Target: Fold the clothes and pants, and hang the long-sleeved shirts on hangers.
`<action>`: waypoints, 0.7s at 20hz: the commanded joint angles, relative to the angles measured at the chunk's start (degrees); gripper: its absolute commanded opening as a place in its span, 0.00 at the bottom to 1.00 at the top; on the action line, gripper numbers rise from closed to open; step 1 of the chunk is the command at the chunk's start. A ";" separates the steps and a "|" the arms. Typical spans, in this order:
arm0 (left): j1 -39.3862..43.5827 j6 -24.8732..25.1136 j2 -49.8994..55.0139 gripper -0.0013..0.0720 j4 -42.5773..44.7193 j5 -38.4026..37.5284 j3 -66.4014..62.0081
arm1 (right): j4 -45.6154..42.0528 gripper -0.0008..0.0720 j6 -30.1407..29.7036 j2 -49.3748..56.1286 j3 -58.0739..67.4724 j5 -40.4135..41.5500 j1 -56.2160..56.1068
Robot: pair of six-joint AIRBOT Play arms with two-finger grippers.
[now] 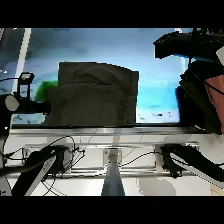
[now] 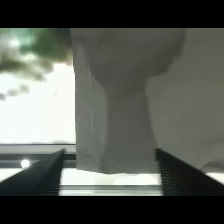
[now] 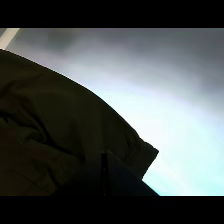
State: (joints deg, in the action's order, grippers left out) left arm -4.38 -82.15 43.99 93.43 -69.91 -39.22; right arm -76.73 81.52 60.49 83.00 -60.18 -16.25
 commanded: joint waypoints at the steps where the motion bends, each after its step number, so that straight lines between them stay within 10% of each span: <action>1: 0.00 -4.70 4.55 0.68 1.09 3.37 1.22 | -0.26 0.05 -0.02 0.00 0.04 0.00 -0.04; 8: -12.81 -7.13 10.67 0.59 -0.46 0.85 1.20 | -11.76 0.04 -0.42 0.02 0.02 2.56 0.20; 14: -37.66 19.61 10.73 0.67 -22.60 -6.21 1.44 | -13.55 0.04 -6.29 0.02 0.02 -0.59 0.20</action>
State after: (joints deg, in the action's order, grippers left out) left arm -32.25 -74.08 54.41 80.18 -72.23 -37.91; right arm -88.71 77.47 60.49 83.00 -59.61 -16.05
